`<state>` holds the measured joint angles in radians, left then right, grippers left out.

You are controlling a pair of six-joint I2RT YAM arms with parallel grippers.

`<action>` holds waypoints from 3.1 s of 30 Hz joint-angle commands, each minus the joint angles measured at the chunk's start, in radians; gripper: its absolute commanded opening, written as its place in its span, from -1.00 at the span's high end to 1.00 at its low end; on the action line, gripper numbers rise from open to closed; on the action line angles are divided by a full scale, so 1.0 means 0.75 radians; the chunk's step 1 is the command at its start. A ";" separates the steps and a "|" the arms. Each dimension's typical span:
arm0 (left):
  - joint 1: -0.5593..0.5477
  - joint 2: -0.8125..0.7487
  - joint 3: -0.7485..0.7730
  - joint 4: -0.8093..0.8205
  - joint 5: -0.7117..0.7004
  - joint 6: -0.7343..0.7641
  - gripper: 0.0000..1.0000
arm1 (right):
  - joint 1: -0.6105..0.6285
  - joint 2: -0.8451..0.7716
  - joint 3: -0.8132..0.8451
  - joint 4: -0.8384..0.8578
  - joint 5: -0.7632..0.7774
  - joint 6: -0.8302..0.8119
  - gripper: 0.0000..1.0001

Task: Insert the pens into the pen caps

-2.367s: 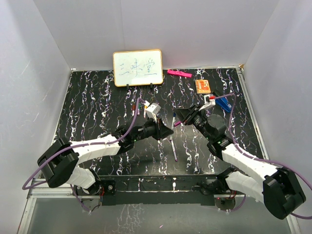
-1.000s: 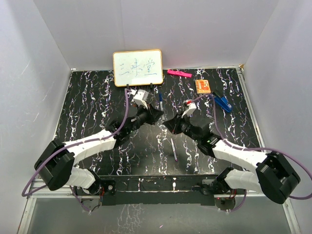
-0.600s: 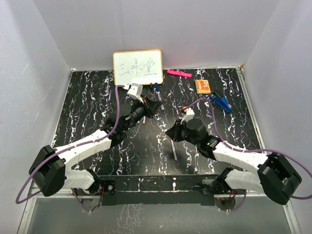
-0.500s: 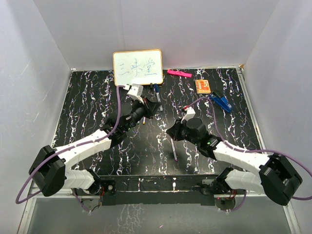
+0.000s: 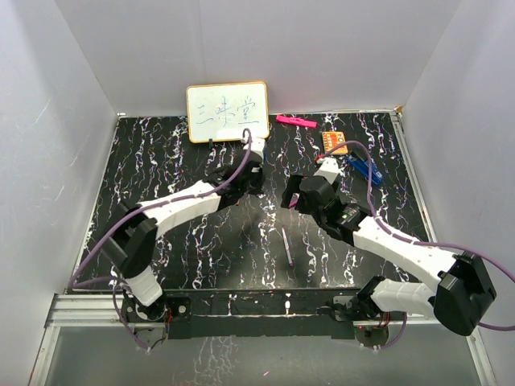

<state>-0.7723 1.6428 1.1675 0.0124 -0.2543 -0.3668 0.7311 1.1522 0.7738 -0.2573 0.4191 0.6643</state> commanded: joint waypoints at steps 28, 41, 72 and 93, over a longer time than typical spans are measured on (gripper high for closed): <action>0.168 0.588 0.420 -0.488 0.057 -0.109 0.90 | -0.003 0.006 0.126 -0.293 0.293 0.104 -0.96; 0.177 0.500 0.399 -0.474 0.057 -0.114 0.54 | -0.003 0.069 0.117 -0.277 0.240 0.081 -0.96; 0.142 -0.378 -0.263 -0.268 0.262 -0.199 0.38 | 0.127 0.271 0.028 -0.216 -0.163 -0.079 -0.15; 0.128 -0.411 -0.433 -0.242 0.327 -0.247 0.40 | 0.181 0.508 0.091 -0.191 -0.175 -0.081 0.35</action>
<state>-0.6716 1.3708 0.8490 -0.1795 -0.0273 -0.5411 0.8585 1.5116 0.7967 -0.4366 0.2882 0.6079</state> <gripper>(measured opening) 0.305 0.349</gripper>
